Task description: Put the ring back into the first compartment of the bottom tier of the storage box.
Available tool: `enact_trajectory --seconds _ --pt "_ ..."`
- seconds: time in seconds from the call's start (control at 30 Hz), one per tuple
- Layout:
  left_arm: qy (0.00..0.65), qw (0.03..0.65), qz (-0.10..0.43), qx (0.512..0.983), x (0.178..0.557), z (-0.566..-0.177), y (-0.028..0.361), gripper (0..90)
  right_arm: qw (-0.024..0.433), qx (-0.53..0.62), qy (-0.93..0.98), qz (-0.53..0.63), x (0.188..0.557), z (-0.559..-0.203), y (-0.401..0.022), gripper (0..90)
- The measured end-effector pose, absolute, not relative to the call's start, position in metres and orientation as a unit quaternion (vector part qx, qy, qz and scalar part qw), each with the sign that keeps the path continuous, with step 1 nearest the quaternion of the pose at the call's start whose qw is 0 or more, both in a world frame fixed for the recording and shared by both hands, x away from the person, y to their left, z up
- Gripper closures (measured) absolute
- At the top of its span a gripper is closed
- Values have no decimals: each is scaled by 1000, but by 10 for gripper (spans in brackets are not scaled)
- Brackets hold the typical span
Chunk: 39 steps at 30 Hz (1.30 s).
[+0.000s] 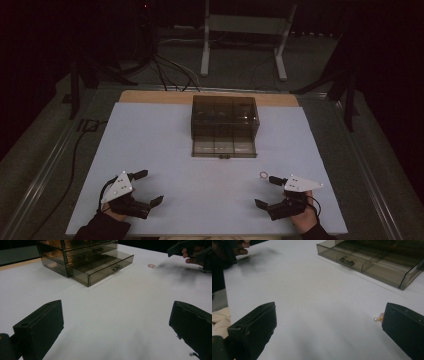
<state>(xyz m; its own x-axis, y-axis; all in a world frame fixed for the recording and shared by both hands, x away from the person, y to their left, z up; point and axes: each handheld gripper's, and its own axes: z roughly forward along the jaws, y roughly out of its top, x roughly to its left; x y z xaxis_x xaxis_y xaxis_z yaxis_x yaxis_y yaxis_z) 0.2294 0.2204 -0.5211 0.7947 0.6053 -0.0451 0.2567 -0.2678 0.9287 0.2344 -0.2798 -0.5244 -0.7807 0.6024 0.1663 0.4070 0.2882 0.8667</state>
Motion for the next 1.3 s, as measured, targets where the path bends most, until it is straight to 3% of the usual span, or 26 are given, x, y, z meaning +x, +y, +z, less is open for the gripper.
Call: enact_trajectory --seconds 0.5,0.77,1.3 --pt "278 537 169 779 231 -522 218 6 110 312 803 496 231 -521 -279 0" --pt "277 544 162 775 231 -522 221 6 96 301 800 510 230 -511 -276 0" --pt "275 552 153 772 231 -521 222 6 149 309 781 523 231 -484 -269 0"
